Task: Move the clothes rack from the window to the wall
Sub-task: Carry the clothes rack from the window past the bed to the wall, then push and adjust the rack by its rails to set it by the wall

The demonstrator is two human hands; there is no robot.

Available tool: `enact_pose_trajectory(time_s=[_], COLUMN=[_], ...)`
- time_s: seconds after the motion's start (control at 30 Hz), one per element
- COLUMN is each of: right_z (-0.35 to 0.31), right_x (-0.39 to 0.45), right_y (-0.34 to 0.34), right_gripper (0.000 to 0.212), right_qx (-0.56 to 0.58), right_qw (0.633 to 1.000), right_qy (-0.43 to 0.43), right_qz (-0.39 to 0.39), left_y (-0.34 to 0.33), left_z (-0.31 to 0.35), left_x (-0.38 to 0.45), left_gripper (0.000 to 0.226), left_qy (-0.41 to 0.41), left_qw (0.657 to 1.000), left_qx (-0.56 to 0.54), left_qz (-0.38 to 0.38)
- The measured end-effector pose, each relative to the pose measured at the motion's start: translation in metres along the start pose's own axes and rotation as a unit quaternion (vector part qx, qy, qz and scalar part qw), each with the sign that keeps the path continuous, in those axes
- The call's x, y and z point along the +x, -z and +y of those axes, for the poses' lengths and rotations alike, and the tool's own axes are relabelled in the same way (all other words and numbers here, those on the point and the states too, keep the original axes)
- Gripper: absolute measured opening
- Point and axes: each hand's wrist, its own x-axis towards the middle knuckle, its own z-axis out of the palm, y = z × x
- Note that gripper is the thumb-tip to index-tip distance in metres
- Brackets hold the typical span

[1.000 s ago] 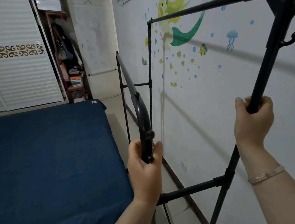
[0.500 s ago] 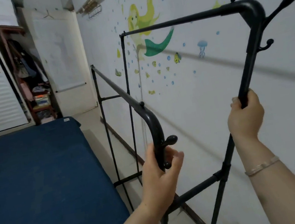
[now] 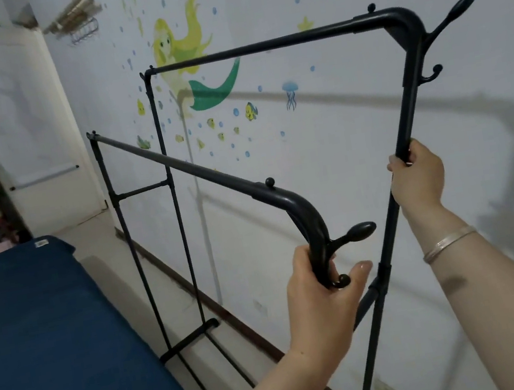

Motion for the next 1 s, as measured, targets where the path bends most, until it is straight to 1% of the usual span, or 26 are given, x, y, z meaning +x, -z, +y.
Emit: enact_pose_trajectory(time_s=[0.23, 0.33, 0.43, 0.5, 0.57, 0.63, 0.7, 0.77, 0.83, 0.9, 0.93, 1.0], right_z=[0.019, 0.027, 0.037, 0.039, 0.033, 0.019, -0.002, -0.03, -0.062, -0.094, -0.109, -0.139], right_x=[0.033, 0.042, 0.045, 0.045, 0.041, 0.034, 0.023, 0.014, 0.006, -0.003, -0.008, -0.019], right_y=[0.011, 0.017, 0.024, 0.028, 0.03, 0.033, 0.039, 0.046, 0.055, 0.066, 0.071, 0.08], right_gripper=[0.005, 0.004, 0.007, 0.013, 0.03, 0.045, 0.049, 0.05, 0.052, 0.053, 0.054, 0.055], right_qx=[-0.023, -0.038, -0.037, -0.04, -0.042, -0.039, -0.03, -0.029, -0.052, -0.091, -0.108, -0.143], right_qw=[1.0, 0.999, 0.999, 0.998, 0.997, 0.998, 0.999, 0.993, 0.978, 0.957, 0.946, 0.926], right_qy=[-0.008, -0.007, -0.01, -0.016, -0.031, -0.038, 0.011, 0.065, 0.104, 0.151, 0.172, 0.202], right_qz=[-0.013, -0.013, -0.022, -0.038, -0.048, -0.035, -0.038, -0.097, -0.173, -0.231, -0.253, -0.285], left_y=[-0.04, -0.055, -0.068, -0.071, -0.07, -0.067, -0.063, -0.058, -0.05, -0.039, -0.032, -0.016], left_z=[0.001, -0.002, -0.006, -0.009, -0.01, -0.011, -0.013, -0.014, -0.012, -0.006, -0.001, 0.007], left_x=[0.006, 0.007, 0.004, 0.004, 0.004, 0.003, 0.001, 0.003, 0.012, 0.029, 0.037, 0.057], left_gripper=[0.037, 0.037, 0.035, 0.035, 0.038, 0.044, 0.049, 0.055, 0.06, 0.06, 0.06, 0.063], left_qy=[0.015, 0.021, 0.016, 0.007, 0.007, -0.001, -0.028, -0.061, -0.1, -0.148, -0.174, -0.225], left_qw=[1.0, 1.0, 0.999, 0.999, 0.999, 0.999, 0.999, 0.998, 0.992, 0.981, 0.974, 0.96], left_qx=[0.009, 0.016, 0.029, 0.039, 0.033, 0.017, 0.011, 0.02, 0.056, 0.082, 0.094, 0.117], left_qz=[-0.002, -0.008, -0.017, -0.017, -0.022, -0.028, -0.026, -0.004, 0.048, 0.098, 0.112, 0.116])
